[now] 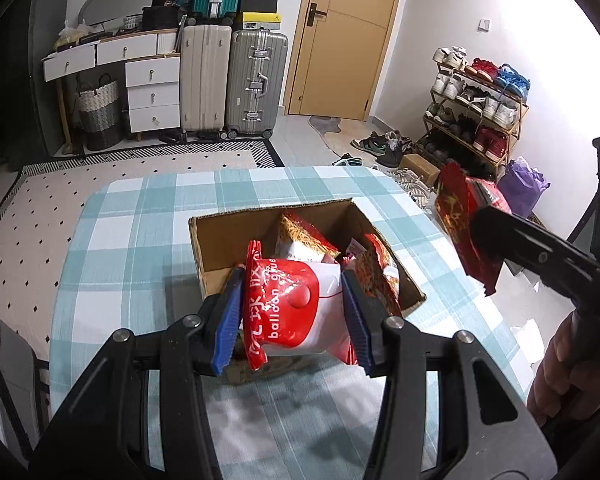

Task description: Organize snacks

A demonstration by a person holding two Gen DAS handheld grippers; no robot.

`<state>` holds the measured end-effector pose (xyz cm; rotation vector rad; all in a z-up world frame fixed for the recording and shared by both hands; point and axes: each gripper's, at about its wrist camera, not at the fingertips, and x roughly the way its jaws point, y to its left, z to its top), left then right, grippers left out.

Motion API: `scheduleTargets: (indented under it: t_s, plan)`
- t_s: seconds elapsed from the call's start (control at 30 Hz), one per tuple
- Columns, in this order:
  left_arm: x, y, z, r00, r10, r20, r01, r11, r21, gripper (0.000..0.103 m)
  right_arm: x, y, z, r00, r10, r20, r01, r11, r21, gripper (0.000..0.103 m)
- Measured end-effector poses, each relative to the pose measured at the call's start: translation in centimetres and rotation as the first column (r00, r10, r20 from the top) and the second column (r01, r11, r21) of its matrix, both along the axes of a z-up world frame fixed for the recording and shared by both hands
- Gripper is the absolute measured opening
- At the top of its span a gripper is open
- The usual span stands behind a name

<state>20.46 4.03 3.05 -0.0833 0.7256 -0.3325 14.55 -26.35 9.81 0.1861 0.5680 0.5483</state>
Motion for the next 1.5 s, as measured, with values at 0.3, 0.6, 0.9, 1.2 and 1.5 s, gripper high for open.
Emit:
scheduleTargets:
  t_s: [0.3, 0.6, 0.9, 1.2, 1.5]
  plan:
    - [3.7, -1.0, -1.0, 1.000, -0.011, -0.027, 0.011, 1.000, 0.009, 0.044, 3.7, 0.1, -0.4, 1.000, 0.005, -0.022, -0.005, 1.000, -0.015, 0.046]
    - [6.6, -2.0, -2.8, 0.998, -0.025, -0.052, 0.026, 1.000, 0.016, 0.044, 7.0, 0.1, -2.3, 0.998, 0.007, -0.056, -0.008, 1.000, -0.022, 0.046]
    - [8.6, -2.4, -4.4, 0.996, -0.043, -0.074, 0.044, 0.999, 0.014, 0.044, 9.3, 0.4, -3.9, 0.997, 0.013, -0.079, -0.017, 0.999, -0.043, 0.046]
    - [9.7, -2.2, -5.4, 0.995, -0.038, -0.092, 0.039, 0.999, 0.013, 0.052, 10.5, 0.7, -5.1, 0.995, 0.012, -0.094, -0.018, 0.998, -0.057, 0.051]
    - [9.2, -1.6, -5.6, 0.997, -0.018, -0.079, 0.020, 0.999, 0.025, 0.069, 10.5, -0.5, -5.4, 0.996, -0.022, -0.090, 0.018, 0.999, -0.037, 0.066]
